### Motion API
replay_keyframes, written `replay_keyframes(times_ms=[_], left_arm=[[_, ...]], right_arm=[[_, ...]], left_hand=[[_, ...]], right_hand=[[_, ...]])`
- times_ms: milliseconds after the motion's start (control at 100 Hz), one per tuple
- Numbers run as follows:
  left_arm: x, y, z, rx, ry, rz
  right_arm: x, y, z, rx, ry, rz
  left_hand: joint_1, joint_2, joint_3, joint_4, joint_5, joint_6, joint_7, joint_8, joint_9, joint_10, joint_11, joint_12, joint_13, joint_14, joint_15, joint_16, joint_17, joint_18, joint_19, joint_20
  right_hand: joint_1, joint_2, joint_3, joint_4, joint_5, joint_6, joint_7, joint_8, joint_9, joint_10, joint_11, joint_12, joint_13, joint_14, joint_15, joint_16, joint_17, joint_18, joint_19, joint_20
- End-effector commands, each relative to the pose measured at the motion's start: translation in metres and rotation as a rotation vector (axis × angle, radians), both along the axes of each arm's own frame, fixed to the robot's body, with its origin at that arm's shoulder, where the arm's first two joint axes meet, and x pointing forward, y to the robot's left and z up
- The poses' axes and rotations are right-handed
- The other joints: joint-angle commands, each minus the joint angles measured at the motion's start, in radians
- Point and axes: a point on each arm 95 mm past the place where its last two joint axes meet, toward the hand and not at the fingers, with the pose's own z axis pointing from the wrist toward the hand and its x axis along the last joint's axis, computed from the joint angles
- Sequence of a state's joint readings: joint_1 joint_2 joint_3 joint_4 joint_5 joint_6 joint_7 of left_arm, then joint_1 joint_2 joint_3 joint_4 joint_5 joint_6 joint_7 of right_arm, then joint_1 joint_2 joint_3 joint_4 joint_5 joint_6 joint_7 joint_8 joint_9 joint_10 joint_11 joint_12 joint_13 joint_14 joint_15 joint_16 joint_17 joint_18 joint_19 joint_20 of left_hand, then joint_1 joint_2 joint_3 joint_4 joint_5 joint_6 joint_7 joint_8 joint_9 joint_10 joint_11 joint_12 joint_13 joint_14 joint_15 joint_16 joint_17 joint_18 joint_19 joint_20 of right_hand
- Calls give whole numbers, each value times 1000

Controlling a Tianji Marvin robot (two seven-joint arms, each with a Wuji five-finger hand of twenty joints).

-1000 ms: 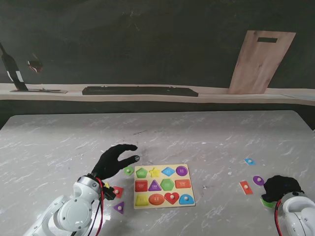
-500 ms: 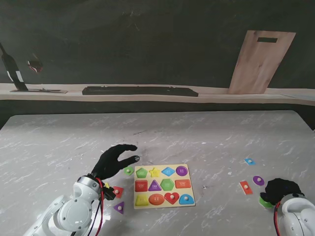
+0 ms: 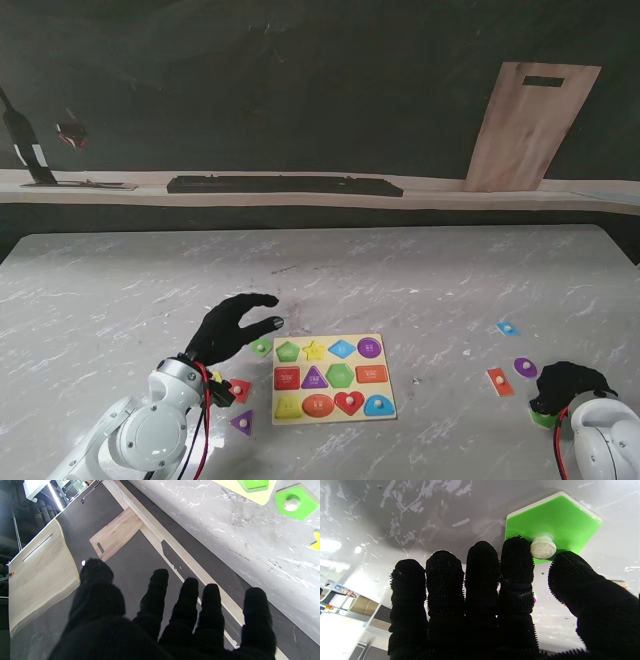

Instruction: Fit puzzle pieces into a puzzle board

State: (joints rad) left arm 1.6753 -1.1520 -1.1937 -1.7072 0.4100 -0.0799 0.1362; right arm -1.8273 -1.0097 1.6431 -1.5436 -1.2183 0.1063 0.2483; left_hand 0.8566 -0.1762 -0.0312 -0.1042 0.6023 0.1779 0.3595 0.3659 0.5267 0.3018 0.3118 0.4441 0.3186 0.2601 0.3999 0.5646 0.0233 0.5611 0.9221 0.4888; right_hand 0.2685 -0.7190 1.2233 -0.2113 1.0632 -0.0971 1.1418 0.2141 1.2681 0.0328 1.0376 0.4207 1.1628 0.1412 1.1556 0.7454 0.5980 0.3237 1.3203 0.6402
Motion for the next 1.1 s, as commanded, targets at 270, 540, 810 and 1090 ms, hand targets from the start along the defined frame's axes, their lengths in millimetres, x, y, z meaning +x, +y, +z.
replay_keyframes(times_ms=[270,540,810,1090], left_arm=[[-1,0,0,-1,-1,3],[-1,0,0,0,1,7],[-1,0,0,-1,3,12],[-1,0,0,-2,3,13]], right_arm=[[-17,2,-14,35,78,-37],[-18,1,-12,58,94,-38],[-20,-1,-9,106,111,-47],[-22,-4,-6,130,159,-40]], left_hand=[[16,32,-9,30,13,-14,-13,-3,-4,-7,-15,-11,4,5,-18,2,-5,-172,-14,-11],[21,36,-8,30,15,-11,-13,-4,-3,-3,-15,-12,4,6,-17,2,-5,-172,-14,-11],[25,38,-9,29,19,-7,-14,-4,-5,-3,-14,-12,3,8,-14,3,-4,-172,-12,-9],[25,39,-10,29,19,-9,-14,-4,-4,-5,-14,-13,3,7,-14,2,-4,-171,-12,-8]], right_hand=[[-92,-82,-82,47,-93,32,-170,210,-126,47,-54,-14,-85,-21,-95,-26,-65,21,-28,-13],[-160,-43,-98,26,-202,47,-211,212,-231,40,-90,-12,-180,-29,-155,-38,-120,1,-52,-7],[-90,2,-121,50,-275,57,-244,202,-300,33,-130,-11,-239,-38,-206,-46,-155,-15,-87,-2],[-16,-21,-101,114,-378,62,-269,194,-411,18,-157,-4,-345,-53,-259,-53,-205,-31,-116,10]])
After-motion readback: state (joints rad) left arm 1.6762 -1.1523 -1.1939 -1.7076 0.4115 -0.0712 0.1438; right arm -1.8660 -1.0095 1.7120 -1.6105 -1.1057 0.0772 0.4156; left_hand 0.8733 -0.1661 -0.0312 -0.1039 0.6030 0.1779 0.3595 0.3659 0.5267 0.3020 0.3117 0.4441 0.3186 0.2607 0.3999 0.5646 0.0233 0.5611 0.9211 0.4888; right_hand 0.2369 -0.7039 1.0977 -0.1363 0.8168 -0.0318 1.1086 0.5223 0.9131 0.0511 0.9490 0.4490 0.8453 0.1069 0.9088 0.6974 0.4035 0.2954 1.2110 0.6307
